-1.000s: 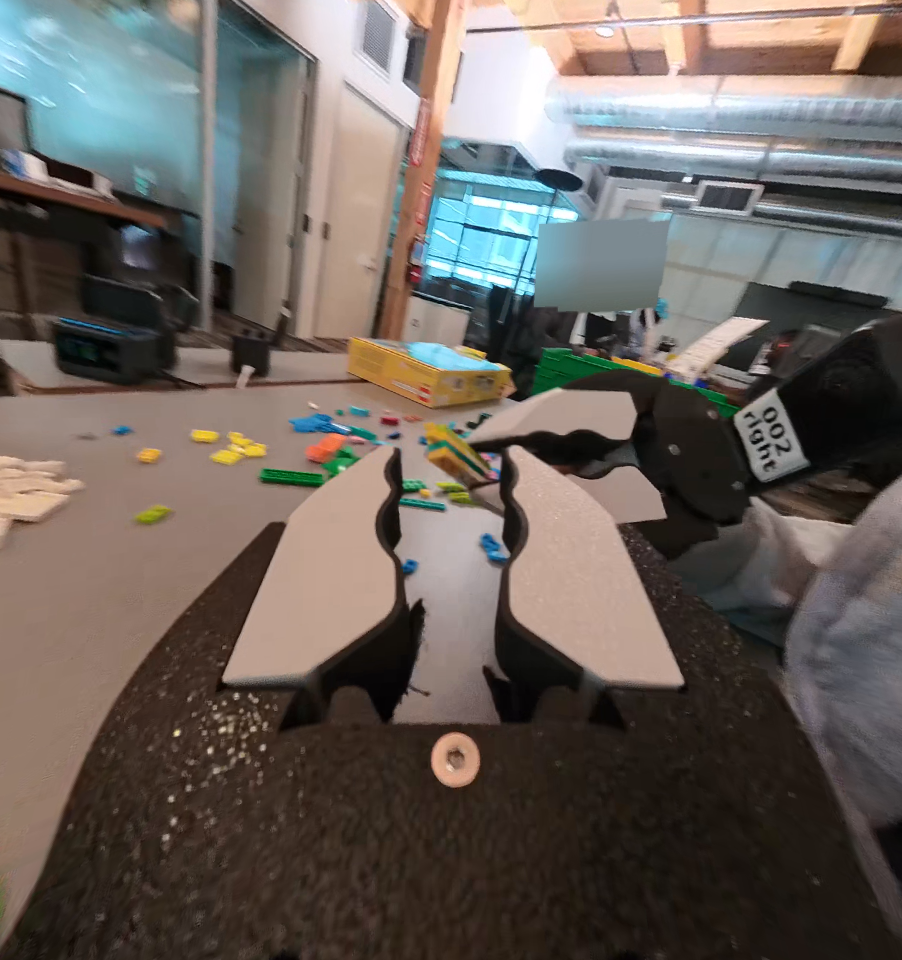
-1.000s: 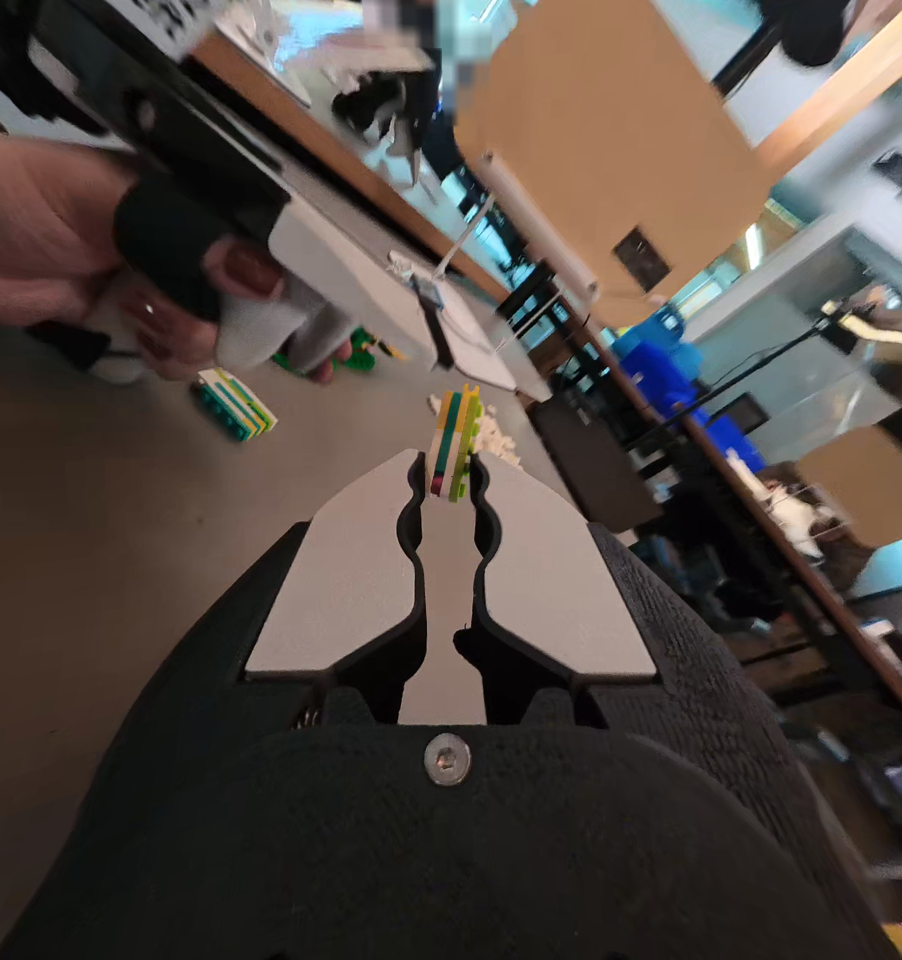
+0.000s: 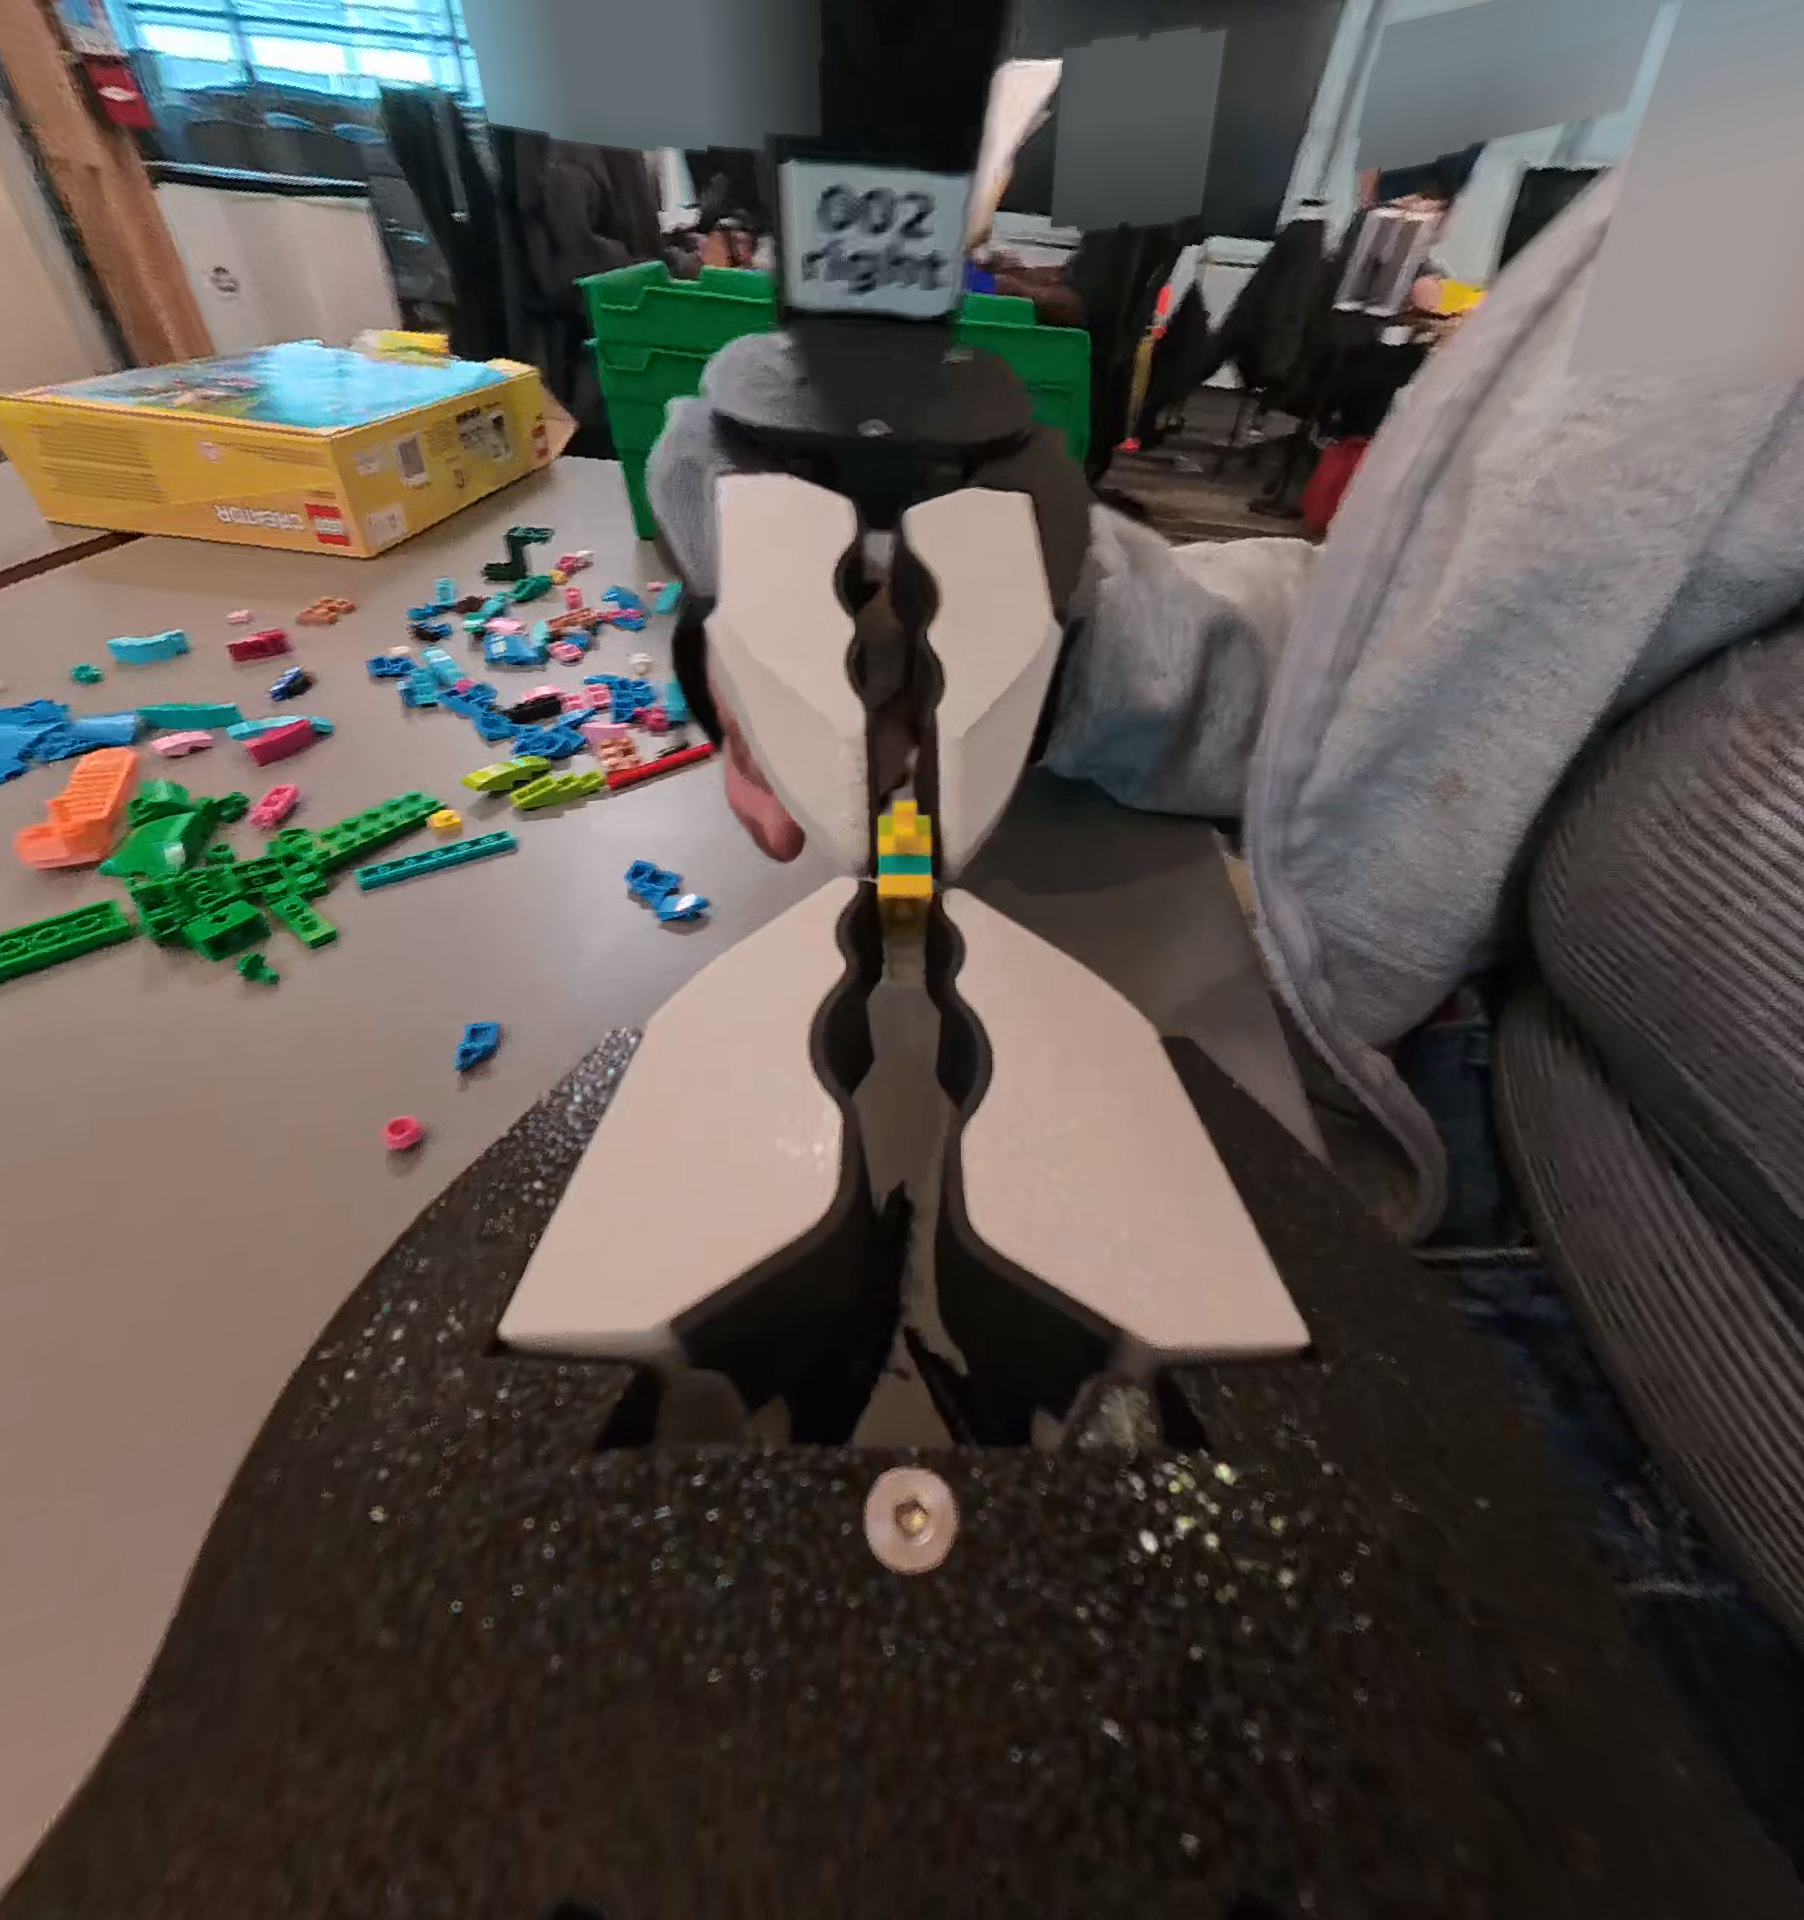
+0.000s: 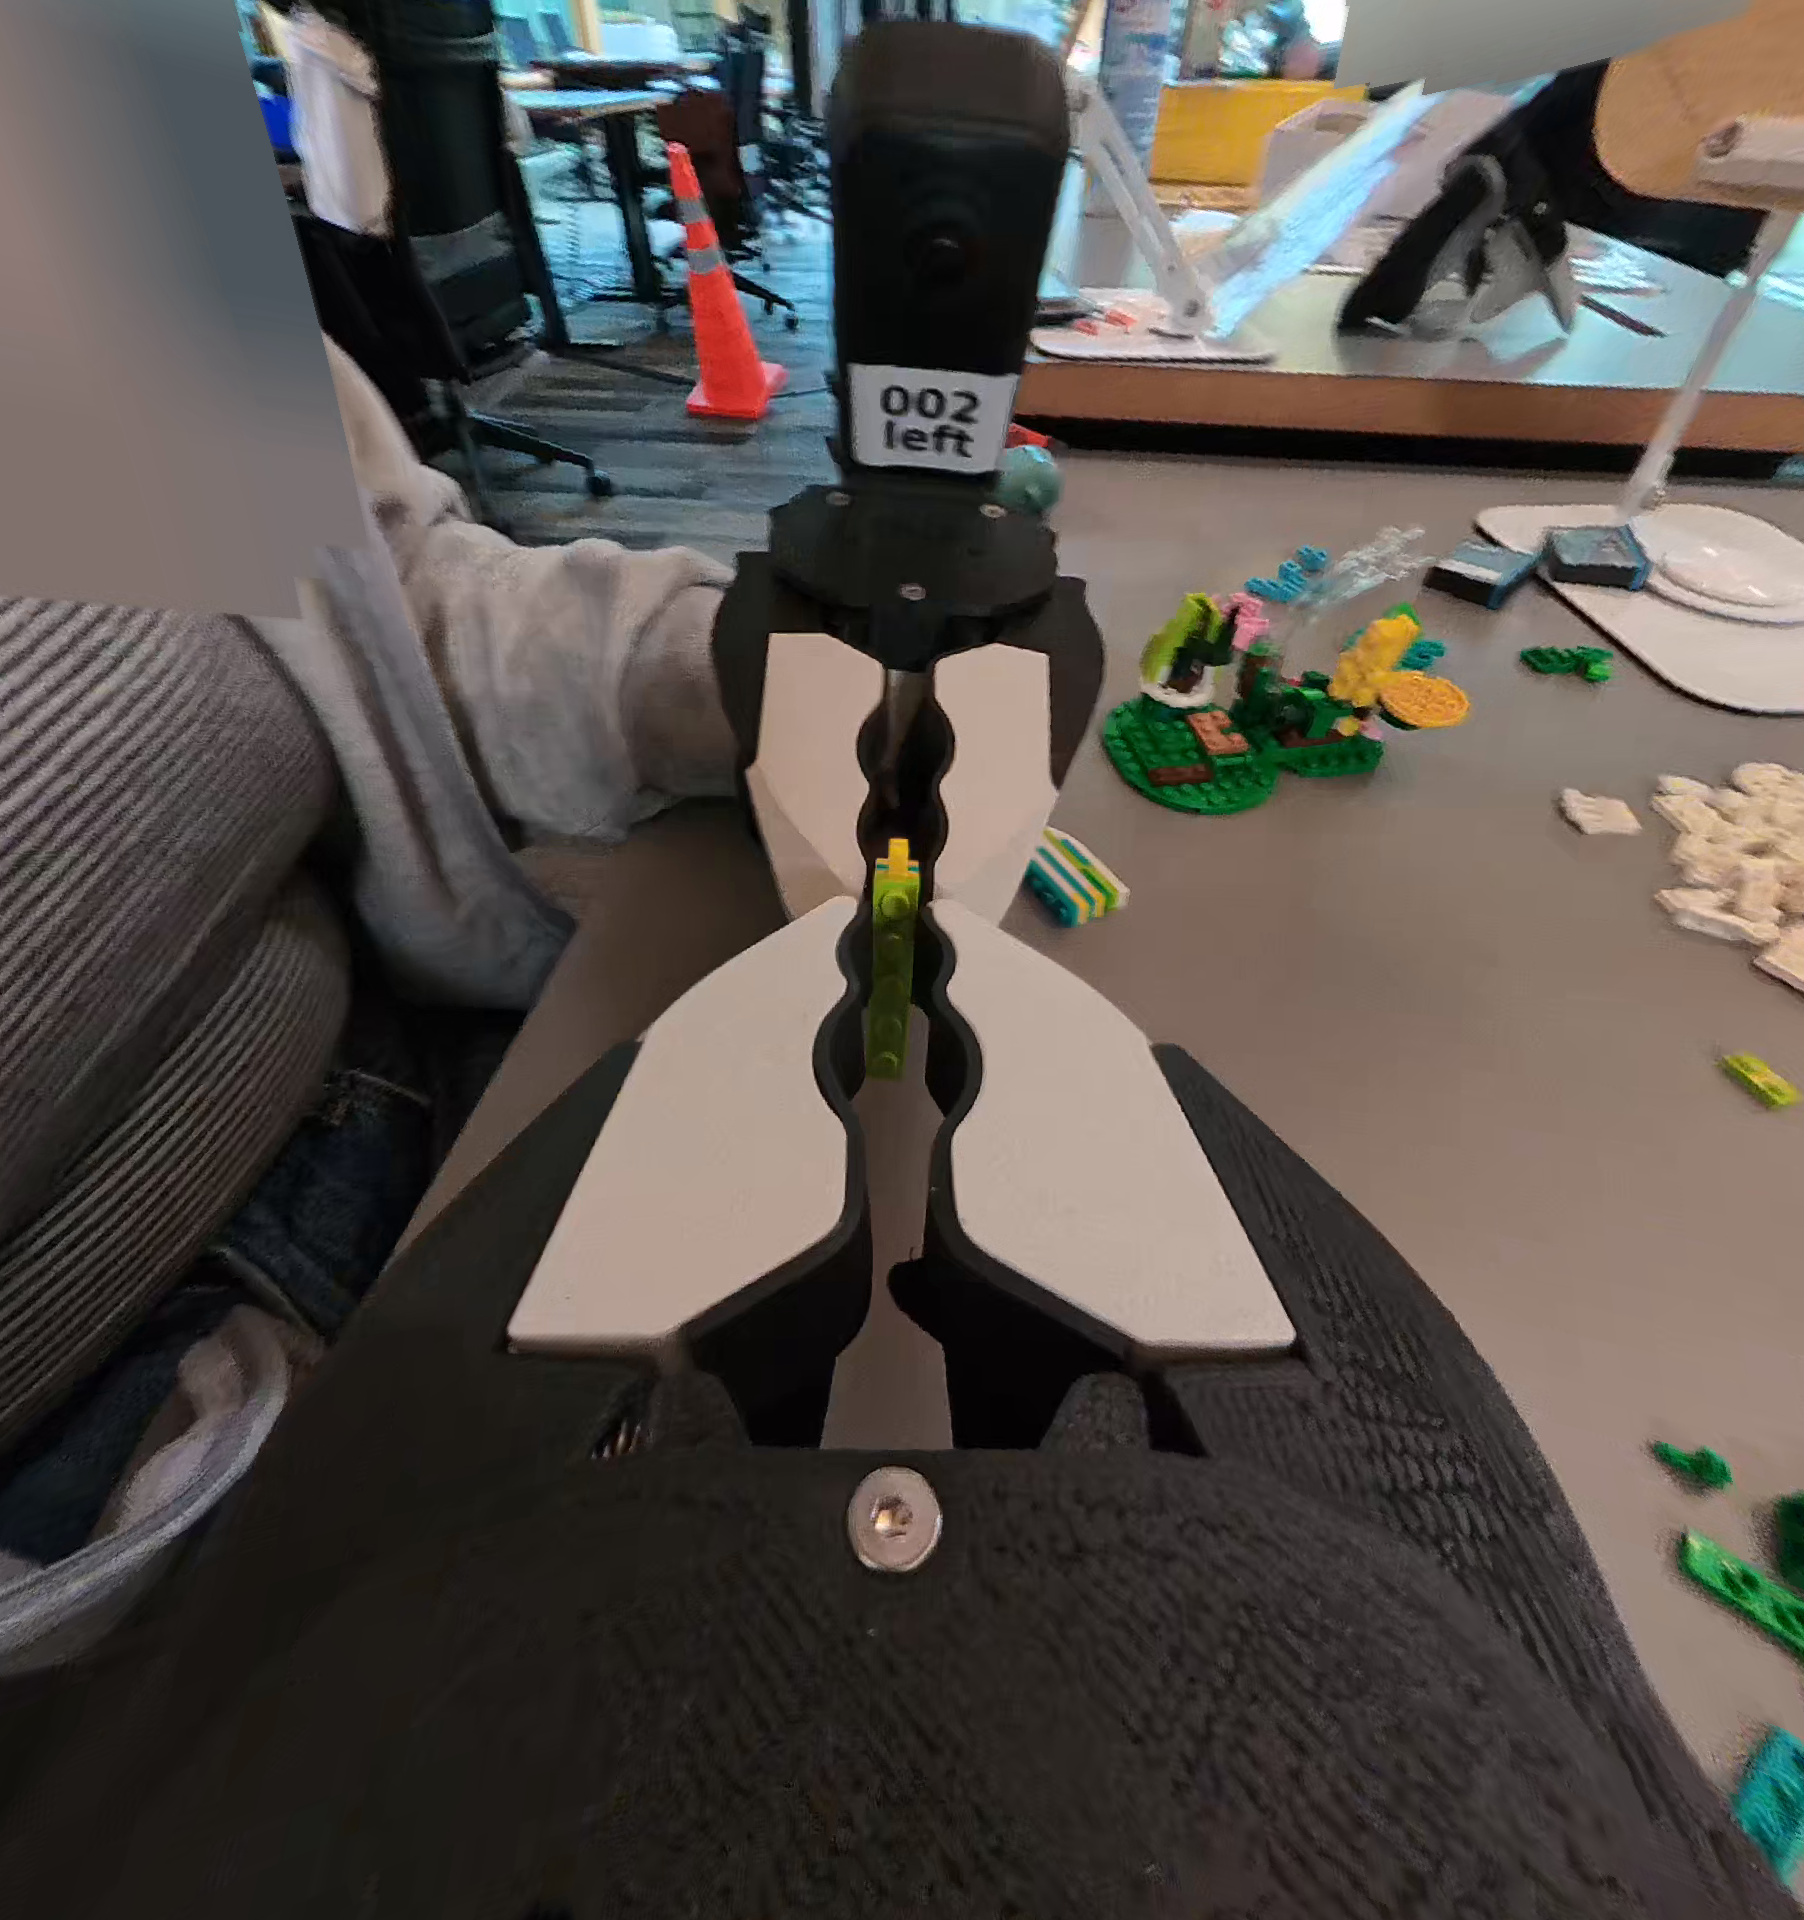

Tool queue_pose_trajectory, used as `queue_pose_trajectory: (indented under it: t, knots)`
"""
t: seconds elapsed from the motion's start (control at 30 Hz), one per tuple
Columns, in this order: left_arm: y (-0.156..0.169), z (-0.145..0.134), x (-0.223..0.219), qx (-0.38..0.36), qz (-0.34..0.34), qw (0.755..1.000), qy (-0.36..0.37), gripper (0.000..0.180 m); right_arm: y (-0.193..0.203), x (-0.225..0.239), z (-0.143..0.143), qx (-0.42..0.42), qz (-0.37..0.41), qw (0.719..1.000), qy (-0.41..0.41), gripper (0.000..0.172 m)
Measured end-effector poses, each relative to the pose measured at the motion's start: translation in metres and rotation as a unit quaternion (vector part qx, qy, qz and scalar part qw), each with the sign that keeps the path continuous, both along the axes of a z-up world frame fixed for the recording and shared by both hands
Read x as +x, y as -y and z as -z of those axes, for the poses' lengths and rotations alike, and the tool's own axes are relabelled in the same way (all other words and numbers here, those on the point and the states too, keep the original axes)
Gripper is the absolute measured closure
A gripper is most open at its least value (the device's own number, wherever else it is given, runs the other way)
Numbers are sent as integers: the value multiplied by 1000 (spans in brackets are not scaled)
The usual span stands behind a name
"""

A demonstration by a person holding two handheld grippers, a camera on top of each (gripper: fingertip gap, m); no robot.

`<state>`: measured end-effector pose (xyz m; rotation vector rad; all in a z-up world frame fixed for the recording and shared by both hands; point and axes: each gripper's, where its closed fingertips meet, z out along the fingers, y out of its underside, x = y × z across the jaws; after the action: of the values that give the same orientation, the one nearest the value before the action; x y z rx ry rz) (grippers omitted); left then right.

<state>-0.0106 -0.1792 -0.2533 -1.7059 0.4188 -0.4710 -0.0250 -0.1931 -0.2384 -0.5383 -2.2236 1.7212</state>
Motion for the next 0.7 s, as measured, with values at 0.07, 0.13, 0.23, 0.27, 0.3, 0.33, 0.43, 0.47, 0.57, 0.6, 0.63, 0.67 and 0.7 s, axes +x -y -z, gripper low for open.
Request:
queue_pose_trajectory:
  t: [0.07, 0.13, 0.23, 0.27, 0.3, 0.33, 0.43, 0.47, 0.57, 0.6, 0.63, 0.67, 0.7]
  knots:
    - [6, -8, 14, 13, 52, 998, 17, 172, 4, 14, -7, -49, -54, 997, 23, 166]
    - [10, -7, 21, 3, 84, 996, 18, 172, 6, 23, -9, -76, -95, 991, 45, 166]
    - [11, 1, 22, -16, 97, 995, 15, 171, 5, 27, 0, -64, -107, 990, 60, 166]
    - [10, 2, 21, -20, 94, 995, 10, 171, 4, 26, 2, -56, -105, 991, 59, 166]
    - [9, 3, 19, -23, 89, 996, 5, 171, 2, 26, 3, -48, -100, 992, 56, 166]
    - [9, 4, 18, -26, 86, 996, 0, 171, 1, 25, 4, -41, -95, 993, 53, 166]
    - [6, 8, 15, -34, 76, 996, -6, 171, -3, 24, 10, -17, -82, 995, 48, 166]
    - [6, 8, 15, -33, 75, 997, -2, 171, -4, 23, 10, -16, -80, 995, 48, 166]
    - [-3, 2, 7, -11, 36, 999, 20, 172, -9, 16, 5, -32, -53, 997, 46, 166]
    - [-6, -1, 5, -2, 25, 999, 25, 172, -11, 13, 2, -44, -41, 997, 46, 166]
    - [-8, -3, 3, 7, 10, 1000, 24, 172, -13, 11, -1, -57, -32, 997, 49, 166]
    - [-9, -4, 1, 13, 2, 1000, 22, 172, -14, 8, -3, -66, -26, 996, 51, 166]
    - [-11, -6, 0, 21, -8, 1000, 19, 172, -14, 7, -4, -72, -22, 996, 53, 165]
